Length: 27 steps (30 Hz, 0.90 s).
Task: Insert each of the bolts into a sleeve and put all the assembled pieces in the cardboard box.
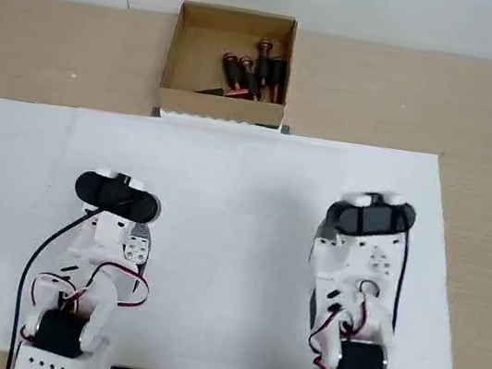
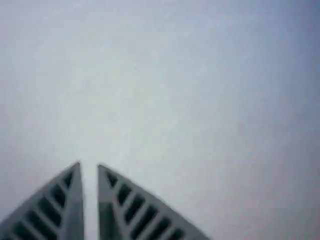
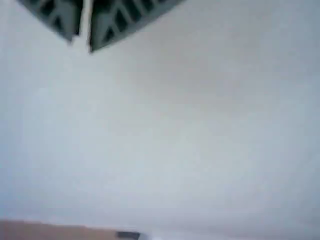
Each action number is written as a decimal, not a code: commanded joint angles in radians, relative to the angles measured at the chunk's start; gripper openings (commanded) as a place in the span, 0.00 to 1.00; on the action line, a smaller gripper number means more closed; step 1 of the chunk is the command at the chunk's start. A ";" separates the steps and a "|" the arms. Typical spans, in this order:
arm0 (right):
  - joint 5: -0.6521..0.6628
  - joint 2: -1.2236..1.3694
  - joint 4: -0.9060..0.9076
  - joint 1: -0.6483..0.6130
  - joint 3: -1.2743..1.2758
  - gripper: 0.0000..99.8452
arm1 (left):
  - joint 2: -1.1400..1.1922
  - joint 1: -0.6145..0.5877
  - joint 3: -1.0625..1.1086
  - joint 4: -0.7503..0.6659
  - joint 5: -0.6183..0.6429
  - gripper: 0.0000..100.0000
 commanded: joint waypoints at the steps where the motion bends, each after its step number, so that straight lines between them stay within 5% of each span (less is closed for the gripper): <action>1: -0.003 -0.111 -0.002 -0.015 0.046 0.00 | -0.009 0.000 -0.004 -0.017 -0.002 0.01; 27: -0.006 -0.205 0.335 -0.053 0.040 0.00 | -0.009 0.000 -0.004 -0.017 -0.002 0.01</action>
